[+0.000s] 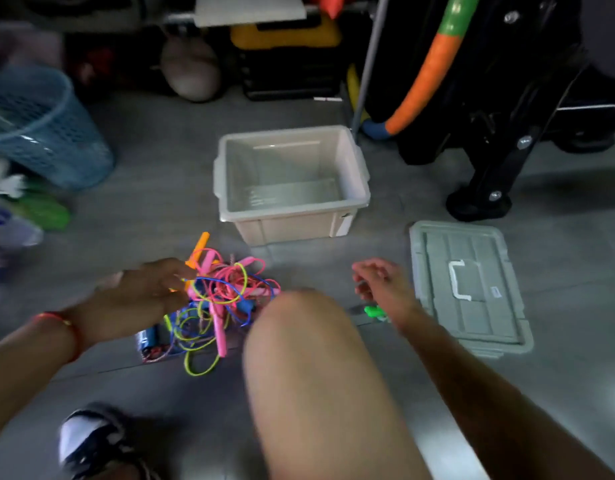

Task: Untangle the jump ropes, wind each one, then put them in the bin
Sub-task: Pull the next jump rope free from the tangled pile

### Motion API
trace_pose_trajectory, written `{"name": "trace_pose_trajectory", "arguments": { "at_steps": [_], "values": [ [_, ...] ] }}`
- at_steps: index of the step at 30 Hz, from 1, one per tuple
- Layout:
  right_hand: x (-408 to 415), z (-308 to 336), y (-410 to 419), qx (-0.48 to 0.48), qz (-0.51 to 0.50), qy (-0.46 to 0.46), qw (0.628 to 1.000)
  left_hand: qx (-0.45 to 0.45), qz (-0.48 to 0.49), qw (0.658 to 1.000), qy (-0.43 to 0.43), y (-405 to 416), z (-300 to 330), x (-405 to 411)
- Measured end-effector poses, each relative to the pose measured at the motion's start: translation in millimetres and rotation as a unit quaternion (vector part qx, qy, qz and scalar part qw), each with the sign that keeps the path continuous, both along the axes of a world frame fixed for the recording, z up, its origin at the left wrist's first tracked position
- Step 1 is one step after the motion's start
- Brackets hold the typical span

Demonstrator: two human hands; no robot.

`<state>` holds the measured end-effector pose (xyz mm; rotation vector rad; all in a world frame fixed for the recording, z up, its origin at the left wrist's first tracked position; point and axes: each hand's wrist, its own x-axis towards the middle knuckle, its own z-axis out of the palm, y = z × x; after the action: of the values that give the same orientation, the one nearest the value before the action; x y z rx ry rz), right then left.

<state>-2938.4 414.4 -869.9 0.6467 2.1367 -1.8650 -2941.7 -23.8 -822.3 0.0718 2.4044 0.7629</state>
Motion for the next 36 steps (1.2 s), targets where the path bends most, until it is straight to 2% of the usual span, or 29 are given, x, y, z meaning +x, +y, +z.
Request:
{"name": "trace_pose_trajectory", "arguments": {
  "at_steps": [2,3,4,5,7,9,10,11,12,16,19,21,24,25,28,32,34,36],
  "values": [
    [-40,50,-35,0.068,0.198,0.060,0.976,-0.002,0.058,0.997,0.057,26,73,38],
    [-60,74,-55,0.114,0.298,0.080,0.944,-0.011,0.059,0.996,0.065,22,87,51],
    [-75,97,-76,0.172,0.394,0.095,0.898,-0.018,0.047,0.996,0.069,25,100,60],
    [-88,116,-99,0.235,0.484,0.108,0.836,-0.041,0.036,0.997,0.055,19,104,66],
    [-103,143,-141,0.353,0.619,0.125,0.691,-0.085,0.007,0.996,0.020,6,104,73],
    [-111,143,-180,0.446,0.682,0.126,0.566,-0.129,0.013,0.991,0.018,-8,103,75],
    [-114,132,-197,0.476,0.698,0.127,0.520,-0.140,0.020,0.990,0.027,-14,100,74],
    [-117,111,-213,0.490,0.705,0.125,0.497,-0.145,0.028,0.988,0.033,-22,95,73],
    [-120,84,-227,0.494,0.703,0.115,0.498,-0.153,0.031,0.987,0.040,-29,91,73],
    [-100,-21,-274,0.465,0.669,0.074,0.575,-0.188,0.060,0.980,0.007,-65,81,72],
    [-52,-75,-305,0.397,0.664,0.096,0.627,-0.202,0.108,0.973,-0.013,-98,71,80],
    [-22,-105,-328,0.376,0.673,0.131,0.623,-0.215,0.138,0.966,-0.042,-111,66,93],
    [6,-145,-369,0.405,0.698,0.204,0.554,-0.236,0.135,0.960,-0.070,-120,55,112],
    [12,-157,-382,0.418,0.698,0.213,0.542,-0.250,0.125,0.957,-0.074,-123,51,117],
    [27,-179,-421,0.483,0.684,0.168,0.521,-0.257,0.119,0.955,-0.090,-130,46,128],
    [30,-188,-460,0.540,0.628,0.131,0.545,-0.275,0.124,0.950,-0.081,-138,48,131],
    [32,-184,-460,0.530,0.603,0.115,0.585,-0.281,0.112,0.950,-0.078,-138,50,130],
    [36,-171,-449,0.515,0.560,0.136,0.635,-0.279,0.108,0.952,-0.070,-140,50,128]
  ]
}}
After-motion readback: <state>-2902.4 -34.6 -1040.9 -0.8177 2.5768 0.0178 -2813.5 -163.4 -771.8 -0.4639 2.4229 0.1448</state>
